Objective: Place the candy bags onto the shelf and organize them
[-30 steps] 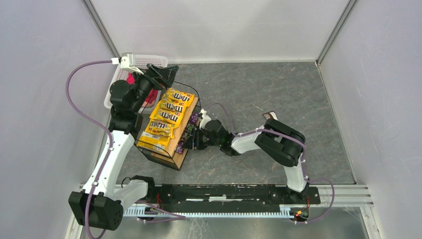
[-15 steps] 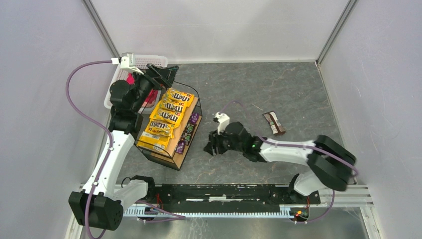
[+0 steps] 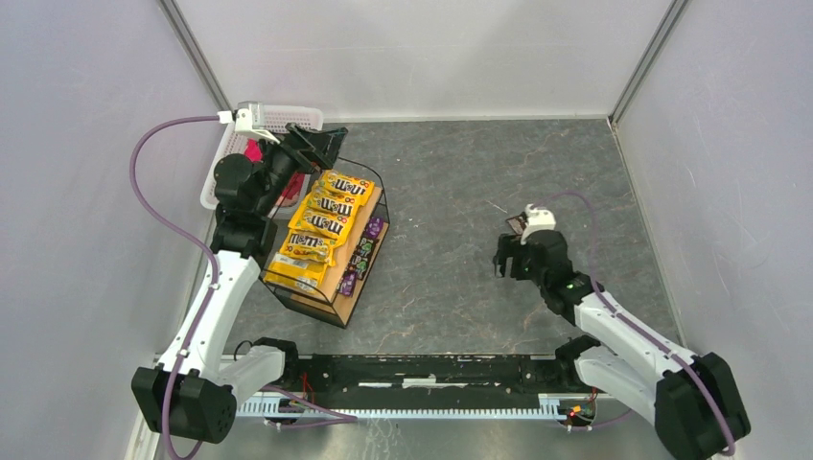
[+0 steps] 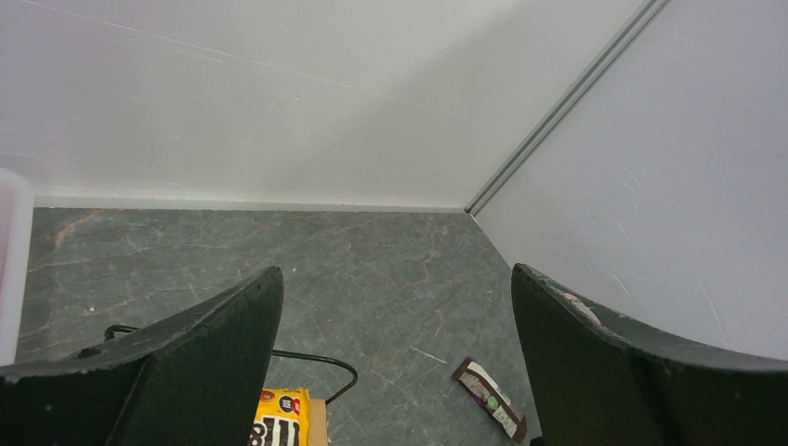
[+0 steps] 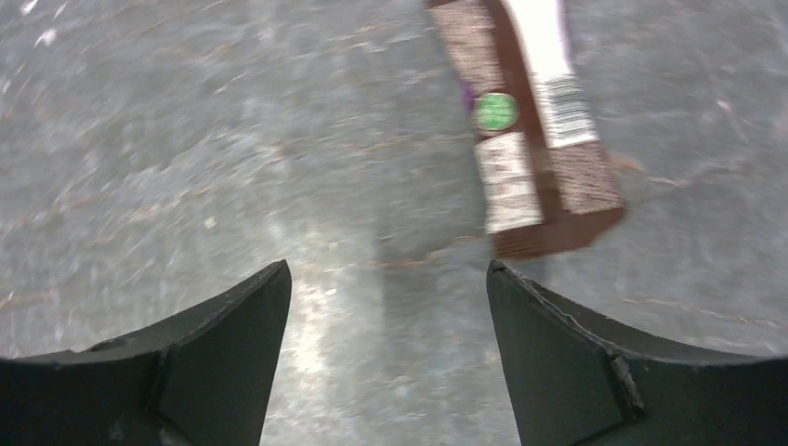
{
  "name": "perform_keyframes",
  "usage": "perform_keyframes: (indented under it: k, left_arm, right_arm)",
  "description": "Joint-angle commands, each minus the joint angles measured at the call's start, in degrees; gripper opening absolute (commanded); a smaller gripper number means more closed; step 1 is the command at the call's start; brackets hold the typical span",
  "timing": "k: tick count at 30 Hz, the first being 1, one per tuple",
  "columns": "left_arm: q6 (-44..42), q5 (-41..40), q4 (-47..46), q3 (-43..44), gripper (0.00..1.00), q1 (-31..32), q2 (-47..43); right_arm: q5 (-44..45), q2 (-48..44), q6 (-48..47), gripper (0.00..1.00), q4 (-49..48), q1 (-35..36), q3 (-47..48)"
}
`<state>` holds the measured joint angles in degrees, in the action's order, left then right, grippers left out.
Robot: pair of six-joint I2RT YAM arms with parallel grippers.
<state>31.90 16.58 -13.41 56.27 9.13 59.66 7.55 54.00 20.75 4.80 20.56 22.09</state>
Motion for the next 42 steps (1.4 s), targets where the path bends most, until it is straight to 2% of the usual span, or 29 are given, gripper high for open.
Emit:
perform_keyframes:
  k: [1, 4, 6, 13, 19, 25, 27, 30, 33, 39, 42]
  left_arm:
    - [-0.6, -0.5, -0.9, 0.7, 0.98, 1.1, 0.5]
    - [-1.0, -0.8, -0.5, 0.9, 0.98, 1.3, 0.5]
    - [-1.0, -0.7, -0.5, 1.0, 0.98, 1.4, 0.3]
    - [-0.2, 0.3, -0.3, 1.5, 0.98, 1.4, 0.0]
    - [0.3, 0.6, -0.3, 1.6, 0.98, 1.4, 0.3]
    - [1.1, 1.1, -0.7, 1.4, 0.98, 1.4, 0.2]
    - [1.3, 1.1, -0.9, 1.3, 0.98, 1.4, -0.1]
    - [1.2, 0.9, -1.0, 1.2, 0.98, 1.4, -0.3]
    - [1.1, 0.7, -1.0, 1.1, 0.98, 1.4, -0.5]
    - [0.7, 0.6, -0.9, 1.2, 0.98, 1.4, -0.8]
    - [0.8, 0.6, -0.8, 1.3, 0.98, 1.4, -0.6]
  right_arm:
    - [-14.8, 3.2, 3.8, 0.8, -4.0, -14.3, -1.1]
    - [-24.4, 6.4, 9.3, 0.74, -11.2, -23.4, -3.5]
    - [-26.3, 7.8, 9.7, 0.73, -13.8, -25.6, -4.2]
    - [-25.0, 9.3, 6.6, 0.72, -14.7, -26.9, -4.4]
    - [-18.5, 4.7, -0.4, 0.72, -8.8, -26.8, -3.3]
    - [-15.6, 6.1, -5.4, 0.74, -6.0, -26.7, 0.1]
    - [-12.8, 9.6, -7.6, 0.72, -2.7, -24.6, 4.0]
    - [-3.0, 13.1, -10.8, 0.76, -1.0, -16.2, 8.5]
    - [3.5, 19.1, -13.5, 0.77, 1.1, -11.3, 13.6]
    - [9.1, 31.1, -18.1, 0.75, 4.4, -8.6, 22.6]
    - [11.0, 32.9, -19.5, 0.72, 4.0, -7.9, 23.7]
